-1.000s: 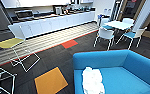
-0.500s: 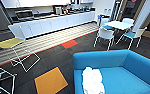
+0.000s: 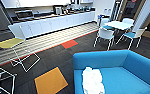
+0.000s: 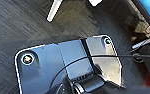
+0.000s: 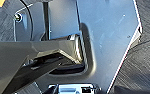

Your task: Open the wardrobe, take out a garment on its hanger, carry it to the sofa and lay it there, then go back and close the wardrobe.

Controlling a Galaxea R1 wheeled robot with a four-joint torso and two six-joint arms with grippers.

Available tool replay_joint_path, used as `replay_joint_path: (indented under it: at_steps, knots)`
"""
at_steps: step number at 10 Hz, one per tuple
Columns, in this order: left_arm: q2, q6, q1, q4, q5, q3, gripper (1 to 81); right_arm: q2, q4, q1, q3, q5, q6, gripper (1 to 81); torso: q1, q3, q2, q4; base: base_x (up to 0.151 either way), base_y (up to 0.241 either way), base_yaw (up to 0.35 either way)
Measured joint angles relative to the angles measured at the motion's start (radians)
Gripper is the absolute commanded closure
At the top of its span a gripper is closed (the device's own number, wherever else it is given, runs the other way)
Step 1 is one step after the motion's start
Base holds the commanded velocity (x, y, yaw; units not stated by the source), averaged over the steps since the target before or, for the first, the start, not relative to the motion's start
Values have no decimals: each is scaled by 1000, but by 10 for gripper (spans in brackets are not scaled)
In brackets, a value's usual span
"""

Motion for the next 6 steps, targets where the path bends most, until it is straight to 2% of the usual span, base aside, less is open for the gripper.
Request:
replay_joint_path:
  at_steps: [4, 5, 6]
  knots:
    - [32, 0, 82, 10, -111, -130, 10, 0, 0, 0, 0, 0, 0, 10, 0, 0, 0, 0, 0, 0, 0]
    - [36, 0, 90, 11, -149, -167, 10, 0, 0, 0, 0, 0, 0, 10, 0, 0, 0, 0, -85, 0, 0]
    - [46, 0, 90, 13, -177, -192, 10, 0, 0, 7, 0, 2, 0, 10, 1, 0, 1, 0, 0, 0, 0]
